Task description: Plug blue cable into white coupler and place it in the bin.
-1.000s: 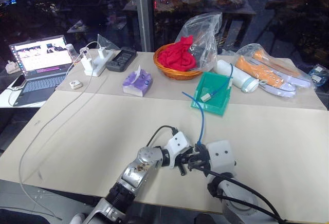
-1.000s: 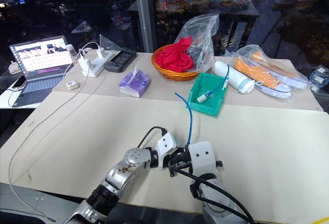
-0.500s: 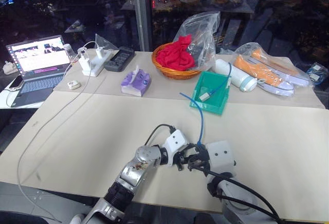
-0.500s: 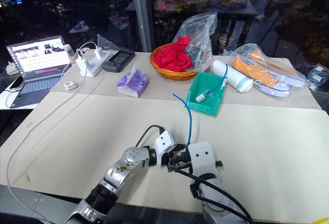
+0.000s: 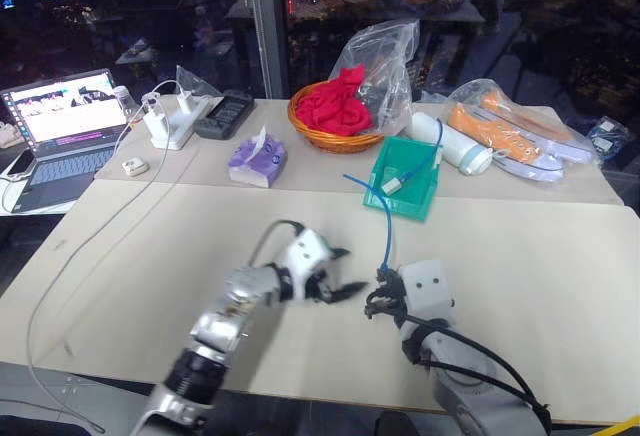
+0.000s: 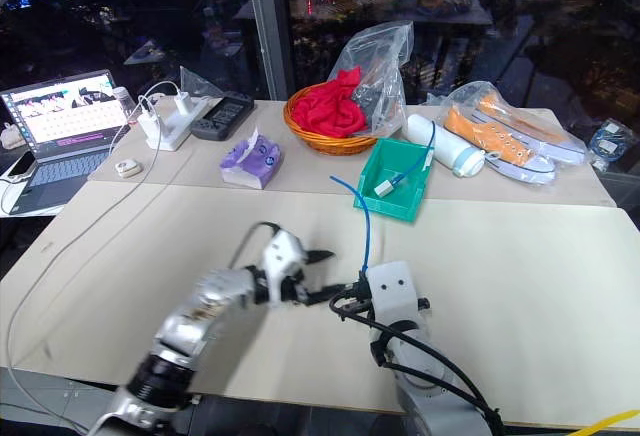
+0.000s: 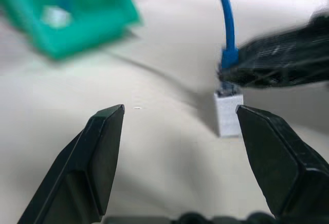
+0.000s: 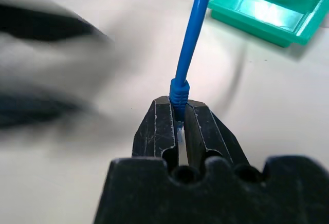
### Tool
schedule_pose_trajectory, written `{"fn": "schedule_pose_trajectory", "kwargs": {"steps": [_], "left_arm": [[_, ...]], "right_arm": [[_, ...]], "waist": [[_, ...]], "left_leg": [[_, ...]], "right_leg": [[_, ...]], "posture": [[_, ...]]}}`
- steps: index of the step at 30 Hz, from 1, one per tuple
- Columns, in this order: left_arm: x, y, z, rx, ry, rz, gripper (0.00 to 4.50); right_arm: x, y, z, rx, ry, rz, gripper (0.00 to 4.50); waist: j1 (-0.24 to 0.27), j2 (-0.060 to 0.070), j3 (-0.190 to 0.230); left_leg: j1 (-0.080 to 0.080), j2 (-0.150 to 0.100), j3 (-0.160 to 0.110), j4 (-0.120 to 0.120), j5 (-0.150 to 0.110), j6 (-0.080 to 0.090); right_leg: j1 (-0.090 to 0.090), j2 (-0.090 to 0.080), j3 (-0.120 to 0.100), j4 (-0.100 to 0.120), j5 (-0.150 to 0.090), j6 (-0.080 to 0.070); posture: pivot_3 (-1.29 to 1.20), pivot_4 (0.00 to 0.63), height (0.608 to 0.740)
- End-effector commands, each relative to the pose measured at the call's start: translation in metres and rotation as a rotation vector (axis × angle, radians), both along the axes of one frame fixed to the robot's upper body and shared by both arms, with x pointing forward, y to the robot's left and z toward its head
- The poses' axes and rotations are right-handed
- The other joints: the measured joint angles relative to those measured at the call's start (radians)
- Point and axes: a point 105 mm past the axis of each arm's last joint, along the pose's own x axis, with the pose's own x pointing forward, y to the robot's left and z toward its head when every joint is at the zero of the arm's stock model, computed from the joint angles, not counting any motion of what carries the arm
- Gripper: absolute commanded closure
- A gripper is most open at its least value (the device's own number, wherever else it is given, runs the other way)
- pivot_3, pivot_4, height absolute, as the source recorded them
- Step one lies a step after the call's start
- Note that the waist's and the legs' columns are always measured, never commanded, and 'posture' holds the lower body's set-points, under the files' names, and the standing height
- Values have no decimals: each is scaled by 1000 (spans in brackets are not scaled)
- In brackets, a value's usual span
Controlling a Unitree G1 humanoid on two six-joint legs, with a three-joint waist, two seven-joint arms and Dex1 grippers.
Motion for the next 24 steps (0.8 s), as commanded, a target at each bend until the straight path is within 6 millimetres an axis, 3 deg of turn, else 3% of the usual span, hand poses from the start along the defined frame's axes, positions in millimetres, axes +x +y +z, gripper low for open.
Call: {"fn": "schedule_pose_trajectory", "kwargs": {"steps": [1,6,9,24], "left_arm": [[-29,9,29,-118,109,-114,762],[-49,21,27,-133,226,-110,762],[-55,22,16,-107,249,-66,762],[-43,13,12,-123,192,17,762]], "right_arm": [[5,-3,20,105,-52,50,4500],[6,7,36,414,-24,168,4500],[5,15,47,526,-22,239,4500],[23,-5,59,494,-57,210,4500]], "waist": [[1,1,3],[-8,1,3],[-21,2,4],[-23,3,5]], "left_leg": [[0,0,0,0,0,0],[-1,0,-1,-1,0,0],[-1,0,-1,-1,0,0],[-5,0,-1,1,1,-1]], "right_leg": [[0,0,0,0,0,0],[-2,0,0,1,4,-8],[-3,0,0,1,5,-9],[-9,1,0,8,5,-11]], "posture": [[0,150,740],[0,150,740],[0,150,740],[0,150,740]]}}
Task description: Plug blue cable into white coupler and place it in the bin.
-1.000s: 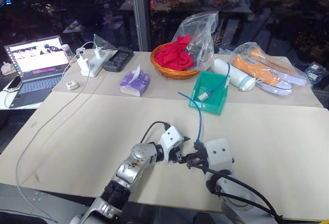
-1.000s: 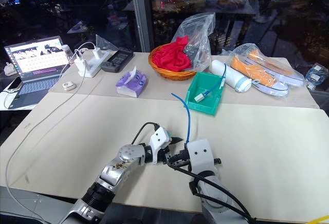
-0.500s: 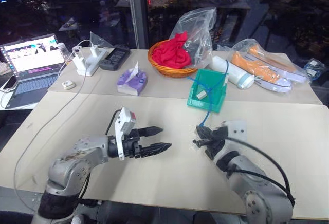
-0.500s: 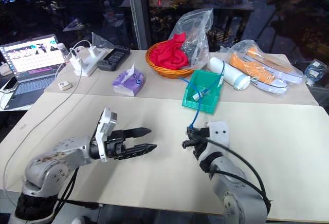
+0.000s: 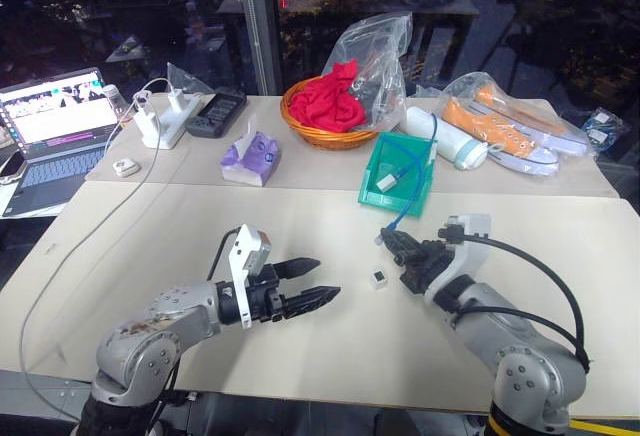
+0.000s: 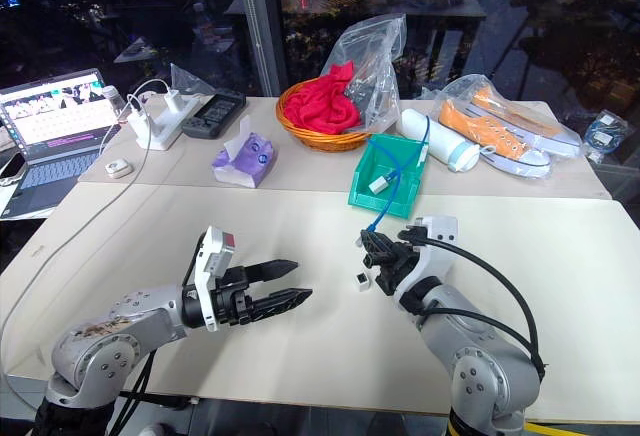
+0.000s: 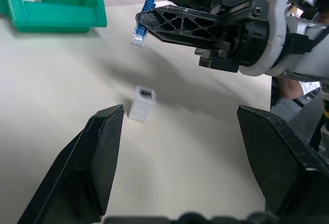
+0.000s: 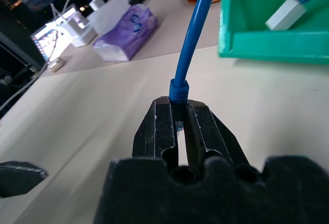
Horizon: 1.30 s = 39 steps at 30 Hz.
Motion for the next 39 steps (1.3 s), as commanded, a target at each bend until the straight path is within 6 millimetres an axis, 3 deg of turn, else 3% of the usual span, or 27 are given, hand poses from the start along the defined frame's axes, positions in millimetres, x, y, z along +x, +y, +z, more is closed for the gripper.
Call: {"fn": "schedule_pose_trajectory", "kwargs": {"steps": [1,14,18,23,28,35,39], "left_arm": [[2,0,2,20,-51,14,762],[4,-3,-6,41,-60,14,762],[20,-8,-12,80,-129,72,762],[45,-37,-37,60,-137,99,762],[33,-59,-55,48,-116,-6,762],[57,-73,-75,159,-154,55,762],[56,-99,-74,126,-170,-23,762]], "right_arm": [[0,-2,14,26,-66,1,4500],[0,-7,21,75,-92,-10,4500],[0,-10,19,46,-98,-23,4500],[4,-31,9,-133,-110,-93,4500],[0,-37,8,-158,-123,-133,4500],[-8,-43,8,-179,-120,-185,4500],[-10,-43,9,-172,-119,-201,4500]], "waist": [[2,0,0],[1,0,0],[2,0,0],[10,0,0],[-6,0,0],[8,0,0],[10,0,0]], "left_leg": [[0,0,0,0,0,0],[-1,0,0,1,0,0],[-1,0,0,1,0,0],[-2,-1,0,3,1,-1],[-3,-1,0,3,4,-6],[-3,-1,0,5,4,-6],[-3,-1,0,7,4,-6]], "right_leg": [[0,0,0,0,0,0],[0,0,0,0,0,0],[0,0,0,0,0,0],[1,0,0,0,0,0],[0,0,0,-1,0,0],[1,-1,0,1,0,0],[2,-1,0,1,1,0]], "posture": [[0,150,740],[0,150,740],[0,150,740],[0,150,740],[0,150,740],[0,150,740],[0,150,740]]}}
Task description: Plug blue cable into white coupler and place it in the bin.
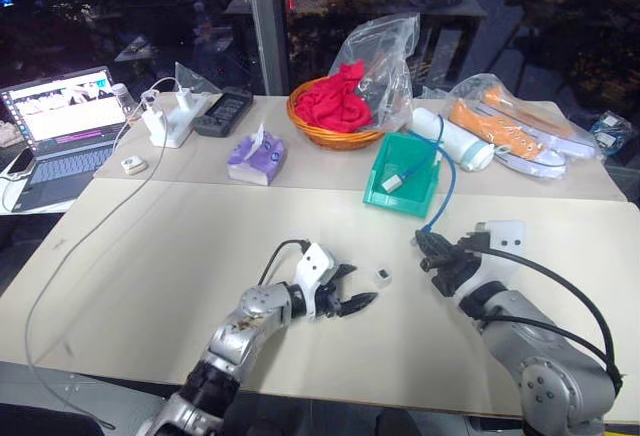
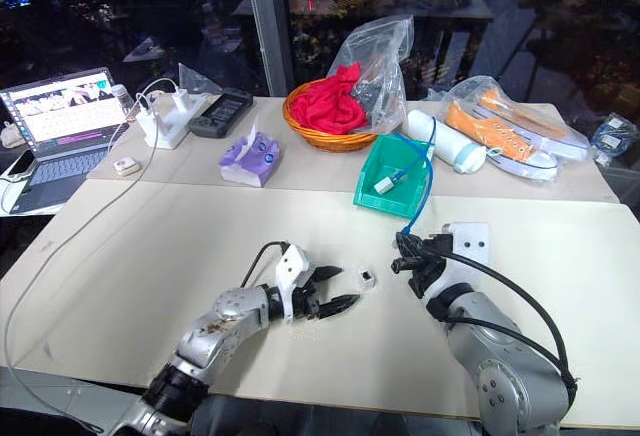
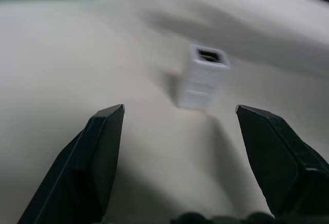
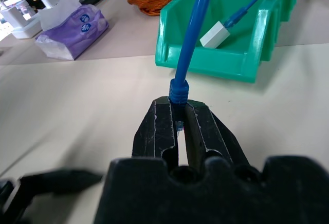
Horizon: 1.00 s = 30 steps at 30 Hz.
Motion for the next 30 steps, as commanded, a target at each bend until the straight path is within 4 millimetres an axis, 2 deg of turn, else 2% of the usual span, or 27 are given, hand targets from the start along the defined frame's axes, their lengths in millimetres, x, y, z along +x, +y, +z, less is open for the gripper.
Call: {"fn": "schedule_pose_trajectory", "kwargs": {"steps": [1,7,14,17,24,27,30], "left_arm": [[-6,-22,-1,-13,-19,-85,762],[-1,-32,-3,-9,-21,-96,762],[8,-23,-5,1,-12,-39,762],[7,-20,-1,-12,-7,-44,1472],[1,-11,1,-3,-3,-49,3839],[-1,-8,0,11,-5,-55,3829],[-2,-5,-1,22,-12,-56,3830]], "right_arm": [[-5,1,15,-7,-68,-12,4500],[-2,0,27,7,-105,-28,4500],[-2,1,31,15,-113,-28,4500],[-2,5,29,14,-105,-21,4500],[-5,15,17,-51,-73,1,4500],[-10,26,7,-134,-53,42,4500],[-21,45,-23,-270,10,118,4500]], "waist": [[0,0,0],[1,0,0],[1,0,0],[-2,0,0],[-9,0,0],[-9,0,0],[-8,0,0]], "left_leg": [[0,0,0,0,0,0],[0,0,0,0,0,-1],[0,0,0,1,0,0],[0,0,0,1,1,0],[1,0,0,0,1,0],[1,0,0,0,1,0],[1,0,0,0,1,0]], "right_leg": [[0,0,0,0,0,0],[0,0,0,0,0,0],[0,0,0,0,0,0],[0,0,0,1,0,0],[-1,0,0,4,0,0],[-1,0,0,4,0,0],[-1,0,0,4,0,0]], "posture": [[0,150,740],[0,150,740],[0,150,740],[0,150,740],[0,150,740],[0,150,740],[0,150,740]]}}
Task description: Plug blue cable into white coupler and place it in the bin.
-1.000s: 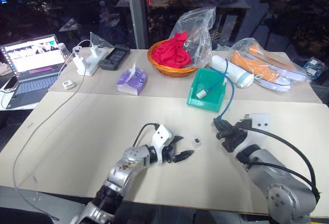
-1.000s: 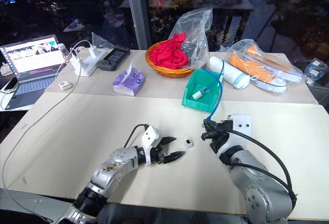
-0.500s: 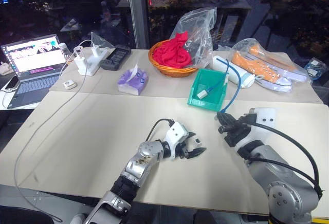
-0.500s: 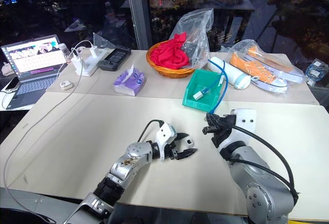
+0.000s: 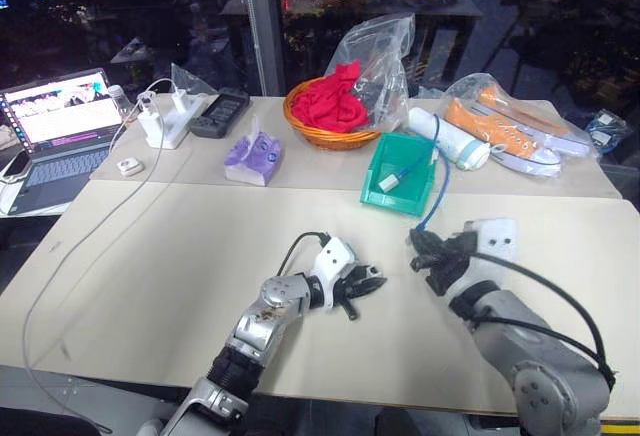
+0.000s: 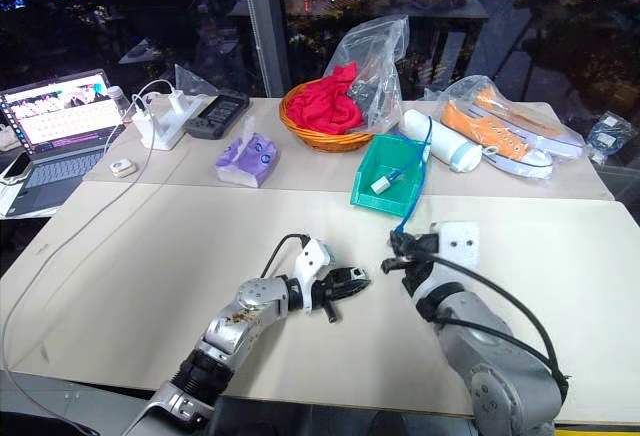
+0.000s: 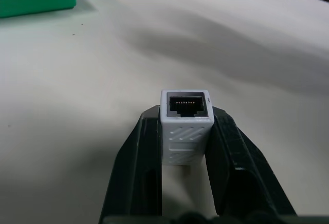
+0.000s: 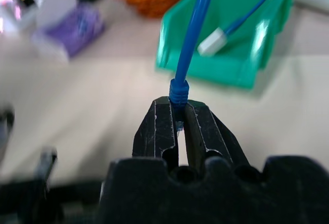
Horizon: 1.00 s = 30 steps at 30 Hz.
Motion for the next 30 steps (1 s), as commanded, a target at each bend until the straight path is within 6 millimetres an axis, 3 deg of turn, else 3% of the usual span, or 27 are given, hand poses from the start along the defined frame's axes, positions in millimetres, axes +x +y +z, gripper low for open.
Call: {"fn": "schedule_pose_trajectory", "kwargs": {"steps": [1,4,6,15,19,24,30], "left_arm": [[-3,4,-1,6,2,-7,3830],[-6,4,-1,14,6,-26,3830],[-8,4,-2,22,10,-39,3830],[-15,-2,-4,42,26,-93,3830],[-17,-9,-2,39,22,-114,3830],[-16,-16,2,26,16,-123,3830],[-16,-23,6,12,10,-133,3830]], "right_arm": [[-16,26,-18,-101,-2,87,4500],[-21,35,-34,-117,10,78,4500],[-21,37,-34,-93,-11,51,4500],[-22,26,-2,56,-166,-113,4500],[-25,27,3,106,-175,-114,4500],[-28,43,-4,131,-132,-49,4500],[-29,46,-13,136,-96,-52,4500]], "waist": [[1,0,0],[-2,0,0],[-1,0,0],[3,0,0],[7,0,0],[6,0,0],[5,0,0]], "left_leg": [[0,0,0,0,0,0],[0,0,0,0,0,0],[0,0,0,0,0,0],[1,0,0,0,0,-1],[0,0,0,0,1,-1],[0,0,0,0,1,-1],[0,0,0,0,1,-1]], "right_leg": [[0,0,0,0,0,0],[0,0,0,0,0,0],[0,0,0,0,0,0],[0,0,0,1,0,0],[0,0,0,1,0,0],[0,0,0,1,0,0],[0,0,0,1,0,0]], "posture": [[0,150,740],[0,150,740],[0,150,740],[0,150,740],[0,150,740],[0,150,740],[0,150,740]]}}
